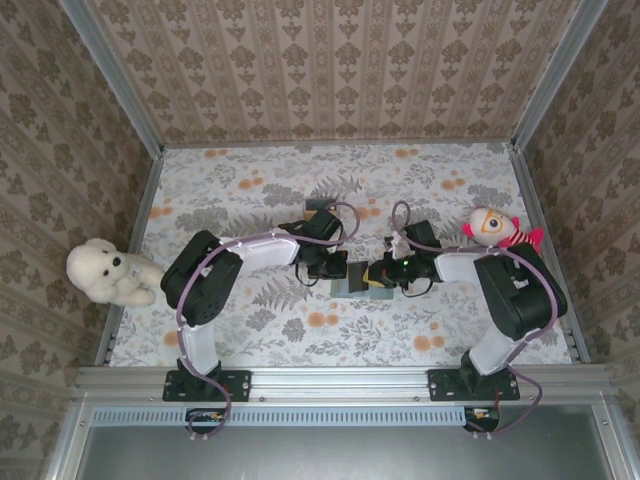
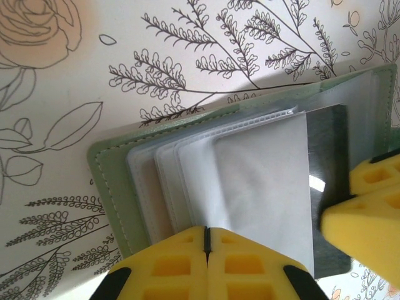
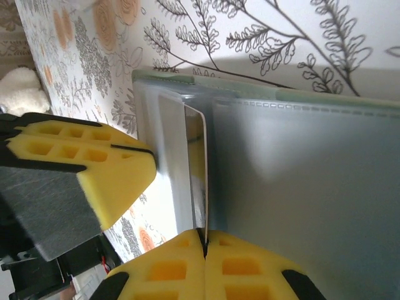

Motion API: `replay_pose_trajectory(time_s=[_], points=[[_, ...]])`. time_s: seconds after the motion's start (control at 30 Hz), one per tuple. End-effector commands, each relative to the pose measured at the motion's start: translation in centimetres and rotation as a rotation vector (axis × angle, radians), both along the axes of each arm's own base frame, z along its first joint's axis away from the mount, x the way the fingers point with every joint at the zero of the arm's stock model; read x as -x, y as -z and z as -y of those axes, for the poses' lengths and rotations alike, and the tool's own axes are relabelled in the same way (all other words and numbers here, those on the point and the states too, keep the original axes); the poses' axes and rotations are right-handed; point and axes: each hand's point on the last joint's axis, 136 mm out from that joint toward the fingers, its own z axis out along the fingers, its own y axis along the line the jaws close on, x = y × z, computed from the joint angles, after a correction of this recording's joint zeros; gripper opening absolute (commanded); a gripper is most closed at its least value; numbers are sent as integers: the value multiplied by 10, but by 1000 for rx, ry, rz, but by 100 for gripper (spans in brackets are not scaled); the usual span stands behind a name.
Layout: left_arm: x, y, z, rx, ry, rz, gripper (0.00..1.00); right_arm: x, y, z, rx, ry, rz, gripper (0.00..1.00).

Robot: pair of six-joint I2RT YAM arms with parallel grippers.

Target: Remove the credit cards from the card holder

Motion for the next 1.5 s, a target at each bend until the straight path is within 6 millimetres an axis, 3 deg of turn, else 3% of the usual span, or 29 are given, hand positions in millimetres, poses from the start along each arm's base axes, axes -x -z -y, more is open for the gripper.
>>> replay_pose_trajectory(time_s=[0.0,0.2,0.3,0.43,0.63,0.8,1.03,1.17,1.27,1.47], points=[[-3,5,-14,-58,-12,19,1,9,9,26,117,45,-13,4],[-15,-16,-6,-11,-7,71,12,16,-7,36,169,31,30,2],[-22,-31,-4,25,-23,110,29,15,-26,35,154,32,88,0],[-32,-60,-1,91,-36,186,51,7,-68,33,110,47,219,0],[-48,-101,-11,174,-109,312,75,-7,-126,24,-6,84,373,0],[-52,-130,-23,232,-146,394,93,-21,-161,13,-146,129,439,0],[-48,-174,-26,487,-189,411,100,-37,-187,1,-295,171,460,0],[-42,-185,-20,588,-209,309,100,-45,-206,-4,-374,204,476,0],[-33,-199,-7,693,-164,268,98,-49,-219,-6,-417,225,501,0],[-32,-219,8,792,-113,230,81,-54,-240,-20,-504,193,516,0]])
